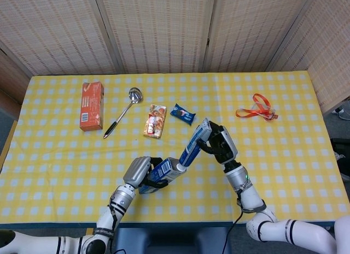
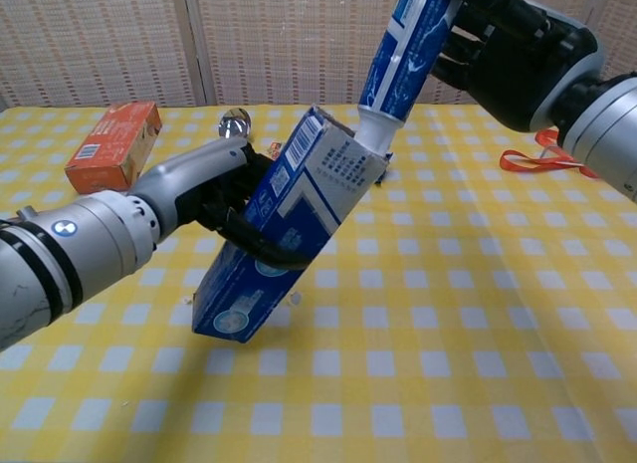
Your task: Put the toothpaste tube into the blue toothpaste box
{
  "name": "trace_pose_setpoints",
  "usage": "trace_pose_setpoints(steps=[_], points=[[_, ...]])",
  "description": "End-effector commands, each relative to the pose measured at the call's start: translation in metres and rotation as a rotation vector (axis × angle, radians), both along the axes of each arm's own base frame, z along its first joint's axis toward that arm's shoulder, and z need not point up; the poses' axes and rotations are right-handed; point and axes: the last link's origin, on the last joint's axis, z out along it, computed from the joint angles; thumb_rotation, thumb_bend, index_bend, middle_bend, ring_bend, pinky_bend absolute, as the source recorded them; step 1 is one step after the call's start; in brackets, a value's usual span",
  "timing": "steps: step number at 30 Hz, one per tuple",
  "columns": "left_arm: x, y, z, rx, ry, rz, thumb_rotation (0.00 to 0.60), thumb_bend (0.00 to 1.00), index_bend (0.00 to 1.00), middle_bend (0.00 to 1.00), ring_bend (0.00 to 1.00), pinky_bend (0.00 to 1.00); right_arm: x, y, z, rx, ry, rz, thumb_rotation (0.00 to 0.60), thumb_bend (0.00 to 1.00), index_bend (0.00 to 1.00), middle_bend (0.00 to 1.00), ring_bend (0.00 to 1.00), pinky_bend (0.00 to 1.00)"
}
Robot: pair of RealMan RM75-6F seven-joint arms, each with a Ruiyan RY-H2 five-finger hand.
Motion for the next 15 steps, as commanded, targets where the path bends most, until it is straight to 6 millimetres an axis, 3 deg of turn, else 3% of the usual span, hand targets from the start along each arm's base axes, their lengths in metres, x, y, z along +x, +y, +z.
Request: trace_pose_setpoints(steps=[1,15], points=[[0.0004,-0.0004,0.0001,0.002,-0.006,0.001,0.6,0.13,0.62,0.67,0.54,0.61,0.0004,0.0002,-0.0014,0.003,0.003,0.001,0.6,0.62,0.78,0.66,0.81,0.86],[0.0075,-0.006,-0.0028,-0.028,-0.06,0.003,0.6,0.13,0.62,0.67,0.54,0.63,0.0007,0.0028,-0.0088,0.018,0.012,0.012,0.6,0.62,0.78,0.66,0.81,0.85]])
